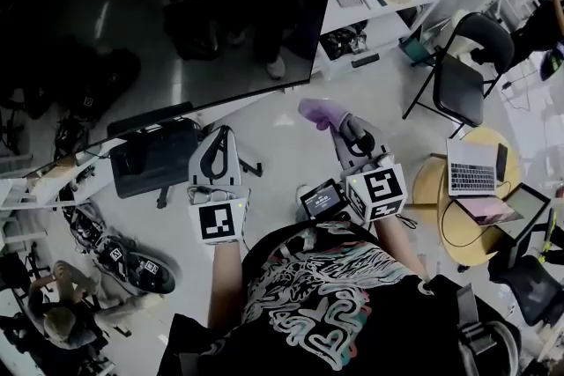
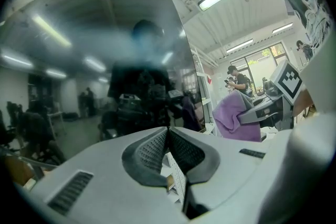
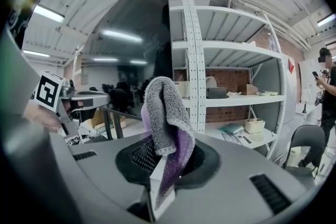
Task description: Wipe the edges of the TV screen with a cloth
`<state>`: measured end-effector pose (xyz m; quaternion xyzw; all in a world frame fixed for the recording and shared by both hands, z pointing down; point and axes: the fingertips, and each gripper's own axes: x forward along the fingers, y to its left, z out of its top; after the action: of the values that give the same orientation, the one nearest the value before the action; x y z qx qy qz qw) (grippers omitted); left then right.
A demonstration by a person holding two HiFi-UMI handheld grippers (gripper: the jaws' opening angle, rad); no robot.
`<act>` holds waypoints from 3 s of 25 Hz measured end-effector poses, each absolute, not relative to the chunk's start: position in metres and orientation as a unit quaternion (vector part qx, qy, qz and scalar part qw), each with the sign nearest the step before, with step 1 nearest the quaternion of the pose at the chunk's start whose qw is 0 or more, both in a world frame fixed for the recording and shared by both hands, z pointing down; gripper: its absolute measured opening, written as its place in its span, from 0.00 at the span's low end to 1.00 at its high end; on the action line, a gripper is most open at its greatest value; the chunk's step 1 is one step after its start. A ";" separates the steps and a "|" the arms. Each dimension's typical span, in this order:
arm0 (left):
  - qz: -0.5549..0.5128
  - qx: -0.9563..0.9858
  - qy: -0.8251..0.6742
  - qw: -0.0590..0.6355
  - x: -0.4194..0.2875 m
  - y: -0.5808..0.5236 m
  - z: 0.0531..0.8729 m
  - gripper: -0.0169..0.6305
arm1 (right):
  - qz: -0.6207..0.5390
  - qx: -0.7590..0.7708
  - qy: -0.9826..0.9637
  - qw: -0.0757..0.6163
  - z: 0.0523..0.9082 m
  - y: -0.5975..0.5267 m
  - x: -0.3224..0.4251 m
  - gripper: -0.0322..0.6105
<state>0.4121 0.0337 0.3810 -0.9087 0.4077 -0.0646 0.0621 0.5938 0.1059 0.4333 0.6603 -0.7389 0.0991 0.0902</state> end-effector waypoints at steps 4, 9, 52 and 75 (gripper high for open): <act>-0.054 -0.903 0.422 0.059 0.424 0.030 0.378 0.06 | 0.101 0.642 -0.755 0.089 0.436 0.098 0.601 0.17; -0.064 -0.899 0.429 0.060 0.431 0.029 0.386 0.06 | 0.106 0.626 -0.767 0.094 0.448 0.081 0.606 0.17; -0.140 -0.890 0.430 0.061 0.428 -0.034 0.415 0.06 | 0.207 0.610 -0.764 0.039 0.462 0.001 0.609 0.17; -0.182 -0.881 0.428 0.087 0.431 -0.018 0.421 0.06 | 0.363 0.543 -0.746 -0.128 0.458 0.006 0.601 0.17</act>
<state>0.4306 -0.0181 0.4211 -0.8809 0.4282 -0.1821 0.0872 0.6014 0.0062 0.4578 0.5427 -0.7464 0.3633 -0.1281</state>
